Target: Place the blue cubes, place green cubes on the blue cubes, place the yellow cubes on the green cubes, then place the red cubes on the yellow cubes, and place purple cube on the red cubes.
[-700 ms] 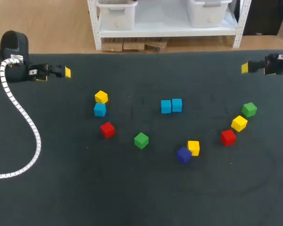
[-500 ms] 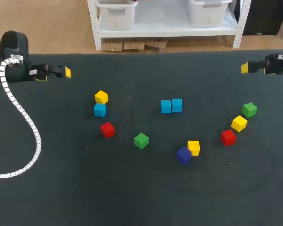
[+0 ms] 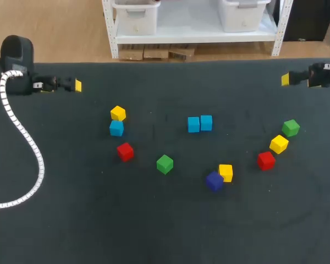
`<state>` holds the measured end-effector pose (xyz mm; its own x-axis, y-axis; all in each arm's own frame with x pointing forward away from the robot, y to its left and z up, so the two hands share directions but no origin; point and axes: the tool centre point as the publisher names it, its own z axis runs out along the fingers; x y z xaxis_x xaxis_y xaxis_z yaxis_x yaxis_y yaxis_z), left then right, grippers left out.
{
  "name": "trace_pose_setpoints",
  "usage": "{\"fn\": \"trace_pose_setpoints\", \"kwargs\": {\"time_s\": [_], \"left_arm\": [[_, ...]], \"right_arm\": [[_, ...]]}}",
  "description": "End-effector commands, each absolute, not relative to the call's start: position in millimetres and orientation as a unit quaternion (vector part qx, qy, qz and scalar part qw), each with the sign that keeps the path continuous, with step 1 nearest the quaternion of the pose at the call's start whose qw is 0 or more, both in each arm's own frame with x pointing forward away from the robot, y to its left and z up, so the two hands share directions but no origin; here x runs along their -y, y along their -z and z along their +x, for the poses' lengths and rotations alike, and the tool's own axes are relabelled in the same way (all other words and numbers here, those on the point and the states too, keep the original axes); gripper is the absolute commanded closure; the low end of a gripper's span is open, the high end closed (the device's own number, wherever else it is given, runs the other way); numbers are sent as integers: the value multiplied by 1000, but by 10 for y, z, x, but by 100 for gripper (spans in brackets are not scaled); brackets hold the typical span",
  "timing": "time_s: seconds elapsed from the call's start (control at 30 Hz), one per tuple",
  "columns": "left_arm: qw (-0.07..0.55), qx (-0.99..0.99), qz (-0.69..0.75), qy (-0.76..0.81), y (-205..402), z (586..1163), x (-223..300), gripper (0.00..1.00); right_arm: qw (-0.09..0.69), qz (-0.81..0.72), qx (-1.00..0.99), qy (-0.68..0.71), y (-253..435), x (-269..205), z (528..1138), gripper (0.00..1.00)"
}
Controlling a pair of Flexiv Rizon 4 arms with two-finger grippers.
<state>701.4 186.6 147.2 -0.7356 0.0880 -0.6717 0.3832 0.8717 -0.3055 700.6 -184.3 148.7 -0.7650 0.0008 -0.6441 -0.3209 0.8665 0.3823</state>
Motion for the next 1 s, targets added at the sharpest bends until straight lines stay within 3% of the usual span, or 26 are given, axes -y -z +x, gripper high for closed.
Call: {"fn": "trace_pose_setpoints", "kwargs": {"time_s": [0.03, 1.0], "left_arm": [[314, -919, 147, 187, -1474, 7145, -1698, 0], [173, -970, 106, 133, -851, 7012, -1016, 0]], "right_arm": [[331, -88, -908, -243, -1491, 1846, 7004, 0], [331, -88, -908, -243, -1491, 1846, 7004, 0]]}}
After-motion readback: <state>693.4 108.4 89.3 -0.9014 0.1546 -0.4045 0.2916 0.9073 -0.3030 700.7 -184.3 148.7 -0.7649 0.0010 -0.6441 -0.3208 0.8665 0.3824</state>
